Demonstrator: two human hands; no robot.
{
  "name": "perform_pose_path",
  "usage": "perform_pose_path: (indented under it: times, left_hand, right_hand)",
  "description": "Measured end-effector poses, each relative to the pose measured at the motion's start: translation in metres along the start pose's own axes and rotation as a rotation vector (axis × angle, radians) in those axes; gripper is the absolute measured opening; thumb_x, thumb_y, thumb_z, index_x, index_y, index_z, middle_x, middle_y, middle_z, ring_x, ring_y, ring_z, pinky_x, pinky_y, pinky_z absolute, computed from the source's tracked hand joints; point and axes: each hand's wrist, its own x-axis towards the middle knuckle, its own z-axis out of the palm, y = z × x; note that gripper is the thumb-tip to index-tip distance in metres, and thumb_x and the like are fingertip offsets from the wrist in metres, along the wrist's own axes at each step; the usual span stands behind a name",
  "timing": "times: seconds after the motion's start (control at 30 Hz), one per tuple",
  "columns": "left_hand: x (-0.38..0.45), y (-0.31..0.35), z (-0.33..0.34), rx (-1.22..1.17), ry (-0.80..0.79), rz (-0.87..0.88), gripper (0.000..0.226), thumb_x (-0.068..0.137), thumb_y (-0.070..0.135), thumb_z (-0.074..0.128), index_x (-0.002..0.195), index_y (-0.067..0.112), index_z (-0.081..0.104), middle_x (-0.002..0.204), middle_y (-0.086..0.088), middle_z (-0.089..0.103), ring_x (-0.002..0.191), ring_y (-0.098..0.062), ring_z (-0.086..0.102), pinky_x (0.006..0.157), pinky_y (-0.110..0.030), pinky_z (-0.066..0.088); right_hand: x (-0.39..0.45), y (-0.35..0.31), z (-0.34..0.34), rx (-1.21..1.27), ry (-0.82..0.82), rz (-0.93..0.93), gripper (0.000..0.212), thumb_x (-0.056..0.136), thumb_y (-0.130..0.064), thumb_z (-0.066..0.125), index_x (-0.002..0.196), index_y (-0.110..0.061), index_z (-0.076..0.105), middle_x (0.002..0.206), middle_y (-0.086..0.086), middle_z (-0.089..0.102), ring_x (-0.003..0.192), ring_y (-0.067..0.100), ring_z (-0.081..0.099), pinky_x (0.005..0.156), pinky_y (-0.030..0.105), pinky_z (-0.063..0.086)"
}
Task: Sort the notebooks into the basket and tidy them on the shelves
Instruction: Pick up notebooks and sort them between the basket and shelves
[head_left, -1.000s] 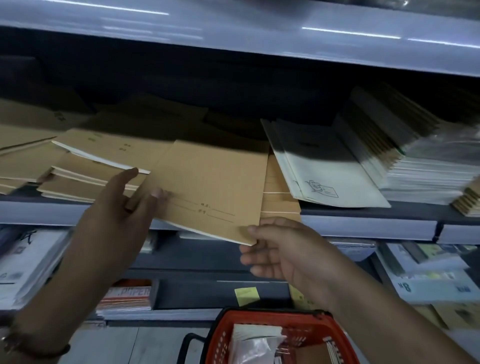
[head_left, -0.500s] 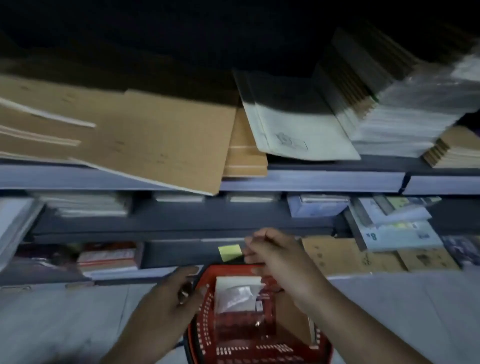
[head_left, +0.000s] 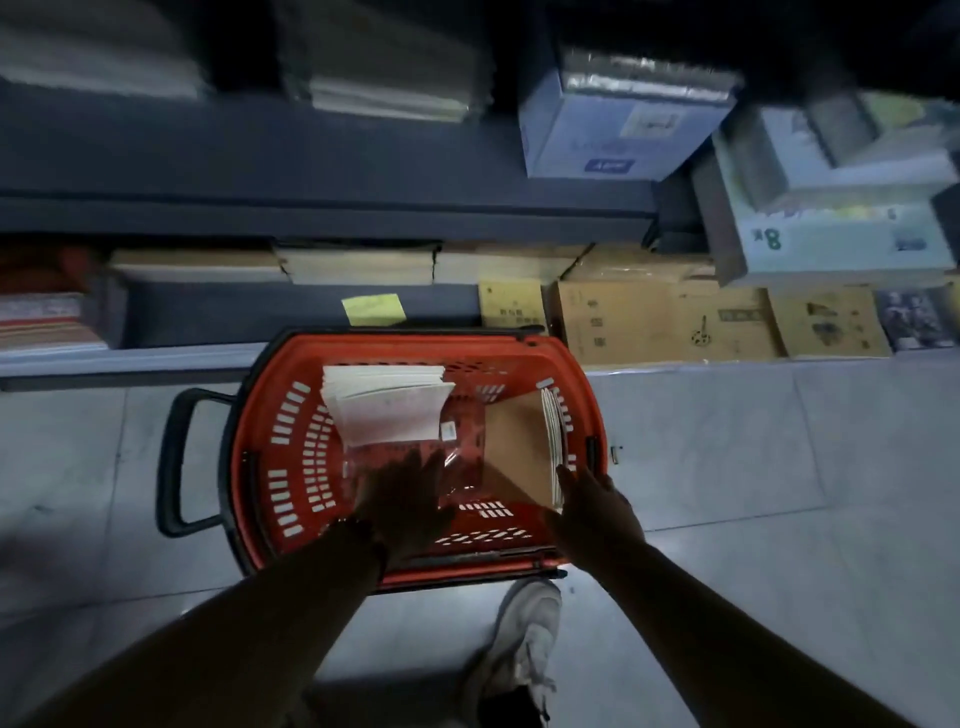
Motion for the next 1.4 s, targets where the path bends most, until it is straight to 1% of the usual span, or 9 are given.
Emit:
perform_pose_path:
  times: [0.17,0.37,0.5,0.63,0.87,1.03,1.23,1.33,1.4]
  left_hand:
    - [0.092,0.045,0.047,-0.145,0.03,0.073,0.069,0.092,0.044,0.053,0.151,0.021,0.025,0.131,-0.01,0.058,0.105,-0.027,0.065,0.079,-0.04,0.058]
    - [0.162,0.081,0.064,-0.492,0.13,-0.004,0.085,0.094,0.02,0.062,0.158,0.031,0.007,0.158,-0.009,0.035,0.133,-0.031,0.049,0.1,-0.043,0.05]
    - [0.185,0.08,0.06,-0.499,0.118,0.073,0.067,0.096,0.018,0.057,0.156,0.027,0.027,0.155,-0.006,0.04,0.136,-0.025,0.045,0.107,-0.038,0.044]
    - [0.19,0.066,0.057,-0.384,0.161,0.141,0.031,0.09,0.026,0.064,0.12,0.025,0.057,0.12,0.0,0.063,0.107,-0.02,0.06,0.088,-0.038,0.053]
    - [0.151,0.031,0.048,-0.166,0.094,0.321,0.021,0.094,0.02,0.064,0.091,0.028,0.044,0.087,0.009,0.056,0.082,-0.012,0.057,0.062,-0.019,0.037]
    - [0.096,0.006,0.01,-0.416,0.135,0.186,0.005,0.099,0.027,0.055,0.097,0.027,0.051,0.076,0.008,0.061,0.069,-0.004,0.058,0.057,-0.024,0.038]
    - [0.018,-0.016,-0.064,-0.876,0.198,0.041,0.003,0.1,0.024,0.057,0.097,0.024,0.057,0.084,0.009,0.066,0.073,-0.005,0.065,0.055,-0.025,0.049]
    - [-0.022,-0.028,-0.111,-1.096,0.24,-0.033,0.01,0.099,0.024,0.057,0.102,0.014,0.058,0.094,0.003,0.07,0.085,-0.016,0.07,0.063,-0.032,0.059]
    - [-0.048,-0.038,-0.141,-1.172,0.256,-0.108,0.015,0.099,0.031,0.055,0.107,0.02,0.06,0.097,0.004,0.074,0.087,-0.016,0.073,0.067,-0.028,0.059]
  right_hand:
    - [0.049,0.014,0.032,-0.051,0.021,-0.06,0.053,0.099,-0.036,0.049,0.148,-0.022,0.036,0.151,0.008,0.041,0.137,0.03,0.043,0.106,0.046,0.047]
    - [0.081,0.029,0.047,-0.007,0.077,-0.13,0.046,0.097,-0.033,0.052,0.141,-0.021,0.044,0.142,0.006,0.051,0.125,0.027,0.055,0.1,0.043,0.052]
    - [0.086,0.035,0.045,0.014,0.112,-0.172,0.045,0.098,-0.035,0.051,0.14,-0.022,0.045,0.14,0.004,0.053,0.122,0.025,0.058,0.097,0.04,0.054]
    - [0.09,0.036,0.046,0.043,0.131,-0.19,0.049,0.098,-0.036,0.052,0.145,-0.025,0.04,0.14,0.001,0.052,0.124,0.024,0.057,0.099,0.039,0.053]
    - [0.09,0.034,0.05,0.128,0.128,-0.147,0.057,0.094,-0.033,0.06,0.146,-0.024,0.037,0.132,0.0,0.057,0.114,0.022,0.062,0.089,0.038,0.058]
    - [0.079,0.036,0.035,0.267,0.113,-0.125,0.065,0.087,-0.031,0.07,0.144,-0.025,0.04,0.137,0.001,0.053,0.121,0.024,0.058,0.092,0.041,0.056]
    - [0.049,0.021,-0.034,1.069,-0.166,-0.236,0.04,0.09,-0.015,0.07,0.12,-0.041,0.063,0.117,-0.008,0.07,0.111,0.014,0.066,0.074,0.023,0.058]
    - [0.021,-0.005,-0.062,1.002,-0.316,-0.272,0.017,0.091,-0.035,0.069,0.104,-0.044,0.072,0.123,-0.013,0.065,0.117,0.01,0.058,0.088,0.028,0.054]
    - [0.004,-0.024,-0.074,0.957,-0.34,-0.255,0.042,0.077,-0.05,0.073,0.117,-0.038,0.066,0.126,-0.012,0.063,0.122,0.015,0.056,0.1,0.038,0.048]
